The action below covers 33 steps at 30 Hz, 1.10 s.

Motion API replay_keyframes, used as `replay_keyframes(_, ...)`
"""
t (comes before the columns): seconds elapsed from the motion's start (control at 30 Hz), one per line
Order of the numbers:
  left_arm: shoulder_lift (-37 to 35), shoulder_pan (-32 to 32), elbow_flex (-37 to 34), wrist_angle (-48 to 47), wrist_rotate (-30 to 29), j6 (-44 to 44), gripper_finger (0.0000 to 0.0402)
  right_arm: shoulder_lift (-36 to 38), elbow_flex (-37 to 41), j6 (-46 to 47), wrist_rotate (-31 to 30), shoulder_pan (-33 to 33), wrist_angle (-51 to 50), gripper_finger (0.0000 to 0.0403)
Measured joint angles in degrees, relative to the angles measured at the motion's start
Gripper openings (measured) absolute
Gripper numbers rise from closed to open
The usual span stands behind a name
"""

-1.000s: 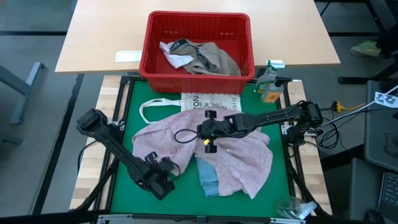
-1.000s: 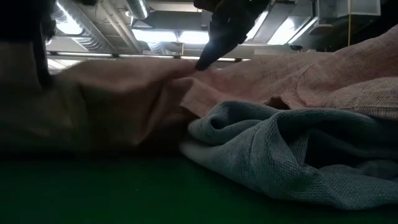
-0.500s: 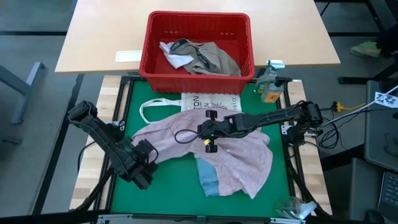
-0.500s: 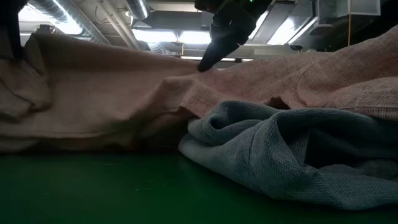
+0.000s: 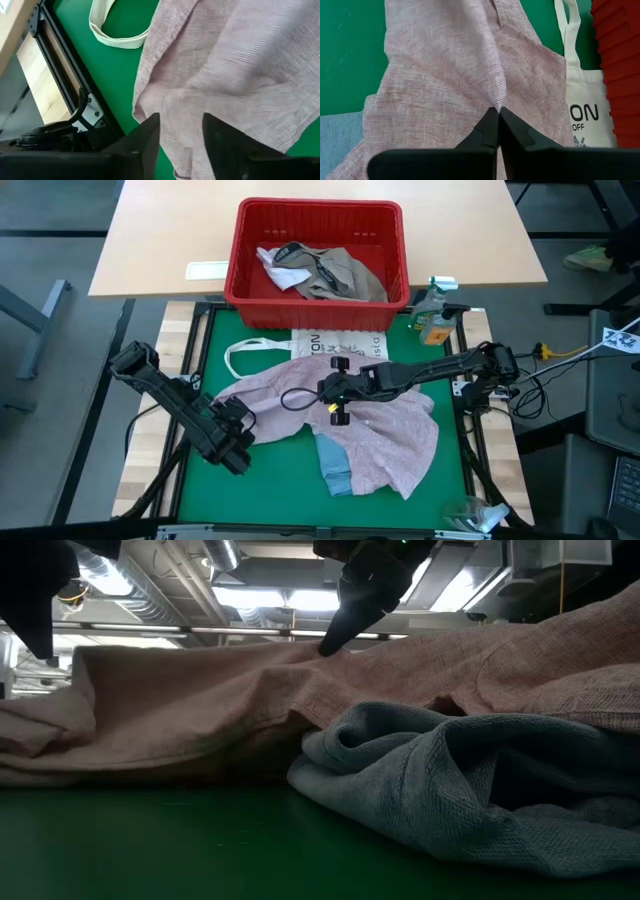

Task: Fold Laundry from Bin
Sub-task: Fold the pink shirt from the red laundry basket

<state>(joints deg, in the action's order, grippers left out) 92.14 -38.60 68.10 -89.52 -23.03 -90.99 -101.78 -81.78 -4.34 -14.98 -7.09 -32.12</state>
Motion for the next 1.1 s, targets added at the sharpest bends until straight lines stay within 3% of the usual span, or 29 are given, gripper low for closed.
replay_keyframes(0.27,0.0,0.7,0.0,4.3,2.4,-0.4,0.0171,0.0,0.0,0.0,0.0,0.0,0.0,0.0007)
replay_keyframes(0.37,0.0,0.8,0.0,12.0,3.1,-1.3,0.0171,0.0,0.0,0.0,0.0,0.0,0.0,0.0007)
replay_keyframes(0.53,0.0,0.8,0.0,25.9,-0.8,-1.5,0.0172,0.0,0.0,0.0,0.0,0.0,0.0,0.0007)
replay_keyframes(0.7,1.0,1.5,0.0,25.2,-3.3,-3.3,0.0172,0.0,0.0,0.0,0.0,0.0,0.0,0.0007)
replay_keyframes(1.1,7.4,5.1,0.0,24.7,0.1,0.3,0.0172,0.0,0.0,0.0,0.0,0.0,-0.7,0.0007)
